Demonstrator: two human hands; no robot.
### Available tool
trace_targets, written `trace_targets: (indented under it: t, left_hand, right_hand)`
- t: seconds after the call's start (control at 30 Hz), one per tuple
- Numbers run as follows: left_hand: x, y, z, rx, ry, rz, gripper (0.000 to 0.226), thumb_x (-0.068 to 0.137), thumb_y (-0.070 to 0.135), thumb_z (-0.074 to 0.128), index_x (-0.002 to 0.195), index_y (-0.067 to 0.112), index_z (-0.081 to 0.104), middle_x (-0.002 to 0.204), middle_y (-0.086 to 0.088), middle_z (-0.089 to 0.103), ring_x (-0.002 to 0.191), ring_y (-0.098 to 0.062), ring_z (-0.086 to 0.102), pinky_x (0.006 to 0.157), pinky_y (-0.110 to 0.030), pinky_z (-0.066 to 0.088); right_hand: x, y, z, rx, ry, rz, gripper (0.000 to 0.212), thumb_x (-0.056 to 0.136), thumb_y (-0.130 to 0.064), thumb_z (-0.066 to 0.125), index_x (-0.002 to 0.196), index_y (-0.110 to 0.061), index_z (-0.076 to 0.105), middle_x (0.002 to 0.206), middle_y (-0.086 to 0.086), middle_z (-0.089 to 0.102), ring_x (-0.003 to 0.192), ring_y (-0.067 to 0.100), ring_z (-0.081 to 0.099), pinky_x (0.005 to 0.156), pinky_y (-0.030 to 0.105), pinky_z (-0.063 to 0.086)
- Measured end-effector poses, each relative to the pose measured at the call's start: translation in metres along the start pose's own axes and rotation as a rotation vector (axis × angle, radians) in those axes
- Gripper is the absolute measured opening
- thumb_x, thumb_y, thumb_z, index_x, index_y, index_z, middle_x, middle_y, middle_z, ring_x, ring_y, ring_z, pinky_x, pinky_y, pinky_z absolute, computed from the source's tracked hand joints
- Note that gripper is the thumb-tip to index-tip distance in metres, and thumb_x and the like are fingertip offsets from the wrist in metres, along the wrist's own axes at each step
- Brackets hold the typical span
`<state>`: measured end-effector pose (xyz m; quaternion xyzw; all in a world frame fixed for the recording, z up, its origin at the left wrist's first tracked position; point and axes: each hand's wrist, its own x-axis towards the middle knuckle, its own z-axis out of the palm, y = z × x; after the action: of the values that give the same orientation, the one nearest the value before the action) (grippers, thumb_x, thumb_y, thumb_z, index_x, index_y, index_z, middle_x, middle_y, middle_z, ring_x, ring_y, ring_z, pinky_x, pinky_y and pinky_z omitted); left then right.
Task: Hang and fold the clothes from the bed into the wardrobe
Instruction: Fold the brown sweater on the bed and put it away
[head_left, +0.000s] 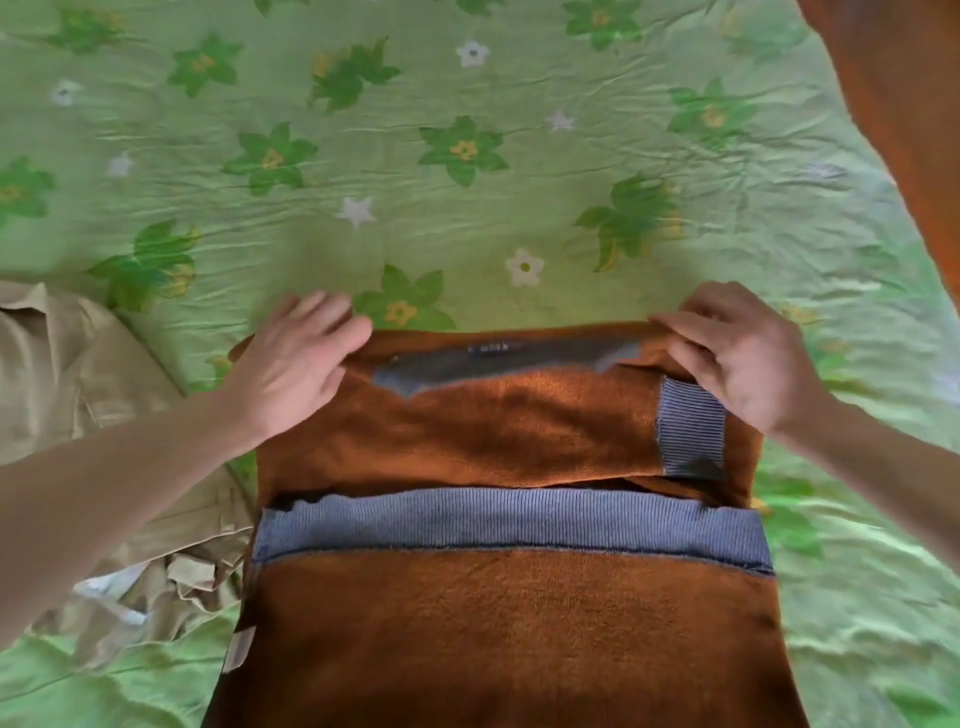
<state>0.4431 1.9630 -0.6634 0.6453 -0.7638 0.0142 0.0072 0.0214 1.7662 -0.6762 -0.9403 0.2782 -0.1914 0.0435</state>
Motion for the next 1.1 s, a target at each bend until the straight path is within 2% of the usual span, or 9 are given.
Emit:
trace_targets:
  t: [0.13, 0.23, 0.37, 0.5, 0.57, 0.67, 0.73, 0.93, 1.1]
  left_hand:
    - [-0.03, 0.003, 0.02, -0.032, -0.165, -0.074, 0.044, 0.083, 0.01, 0.076, 0.115, 0.008, 0.048, 0.132, -0.023, 0.056, 0.117, -0.044, 0.058, 0.102, -0.057, 0.05]
    - [-0.042, 0.003, 0.03, -0.067, -0.317, -0.06, 0.065, 0.106, 0.054, 0.034, 0.163, 0.025, 0.025, 0.174, -0.012, 0.015, 0.159, -0.033, 0.021, 0.128, -0.055, 0.02]
    - [-0.041, 0.006, 0.03, 0.01, -0.43, -0.049, 0.073, 0.099, 0.075, 0.004, 0.164, 0.045, -0.011, 0.174, -0.004, -0.023, 0.161, -0.034, -0.005, 0.129, -0.061, 0.01]
    - [-0.035, 0.019, 0.023, 0.008, -0.41, -0.071, 0.075, 0.101, 0.072, 0.003, 0.167, 0.037, 0.009, 0.176, -0.005, -0.008, 0.163, -0.027, 0.001, 0.126, -0.065, 0.015]
    - [-0.036, 0.031, 0.023, -0.032, -0.357, -0.079, 0.073, 0.106, 0.064, 0.011, 0.165, 0.025, 0.028, 0.176, -0.004, 0.011, 0.162, -0.026, 0.013, 0.127, -0.061, 0.018]
    - [-0.035, 0.043, 0.028, -0.184, -0.193, -0.195, 0.059, 0.11, 0.048, 0.02, 0.158, 0.021, 0.042, 0.169, -0.003, 0.033, 0.158, -0.025, 0.027, 0.127, -0.055, 0.021]
    - [-0.029, 0.042, 0.03, -0.194, -0.096, -0.248, 0.049, 0.112, 0.035, 0.027, 0.155, 0.019, 0.044, 0.161, -0.007, 0.045, 0.149, -0.029, 0.042, 0.124, -0.053, 0.026]
    - [-0.041, 0.041, 0.017, -0.034, 0.021, -0.137, 0.042, 0.109, 0.025, 0.041, 0.144, 0.007, 0.054, 0.147, -0.016, 0.052, 0.133, -0.039, 0.05, 0.111, -0.055, 0.039]
    - [-0.116, 0.096, 0.018, -0.102, -0.051, -0.036, 0.034, 0.105, 0.028, 0.048, 0.127, 0.008, 0.064, 0.132, -0.014, 0.059, 0.12, -0.035, 0.057, 0.102, -0.048, 0.045]
  right_hand:
    - [-0.047, 0.002, 0.012, -0.171, -0.207, -0.124, 0.041, 0.103, -0.022, 0.053, 0.138, -0.004, 0.064, 0.131, 0.018, 0.063, 0.11, 0.038, 0.063, 0.103, 0.044, 0.049]
    - [-0.068, -0.001, 0.021, -0.13, -0.409, -0.017, 0.058, 0.109, -0.037, 0.035, 0.16, -0.009, 0.037, 0.163, 0.013, 0.039, 0.148, 0.033, 0.041, 0.12, 0.049, 0.035]
    - [-0.072, -0.01, 0.016, -0.172, -0.559, 0.104, 0.068, 0.108, -0.055, 0.016, 0.166, -0.02, 0.011, 0.174, 0.0, 0.011, 0.16, 0.017, 0.01, 0.128, 0.045, 0.017]
    - [-0.064, -0.011, 0.011, -0.137, -0.657, 0.131, 0.072, 0.102, -0.066, -0.002, 0.165, -0.031, -0.01, 0.172, -0.011, -0.01, 0.159, 0.007, -0.01, 0.13, 0.04, 0.003]
    - [-0.06, -0.013, 0.007, -0.119, -0.671, 0.152, 0.072, 0.102, -0.067, -0.002, 0.165, -0.034, -0.003, 0.172, -0.013, -0.008, 0.159, 0.007, -0.006, 0.129, 0.038, 0.004]
    - [-0.05, -0.019, 0.002, 0.01, -0.501, 0.212, 0.064, 0.107, -0.057, 0.016, 0.156, -0.027, 0.044, 0.165, -0.003, 0.037, 0.153, 0.021, 0.032, 0.122, 0.045, 0.026]
    - [-0.043, -0.017, 0.001, 0.064, -0.341, 0.244, 0.055, 0.108, -0.048, 0.027, 0.14, -0.017, 0.06, 0.148, 0.005, 0.056, 0.139, 0.032, 0.049, 0.114, 0.052, 0.037]
    - [-0.045, -0.033, -0.004, -0.054, -0.109, 0.22, 0.032, 0.104, -0.021, 0.055, 0.131, -0.004, 0.057, 0.13, 0.018, 0.055, 0.114, 0.039, 0.053, 0.097, 0.053, 0.047]
    - [-0.117, -0.084, -0.011, 0.021, -0.148, 0.145, 0.027, 0.096, -0.017, 0.056, 0.12, -0.005, 0.063, 0.121, 0.013, 0.056, 0.103, 0.034, 0.058, 0.087, 0.044, 0.048]
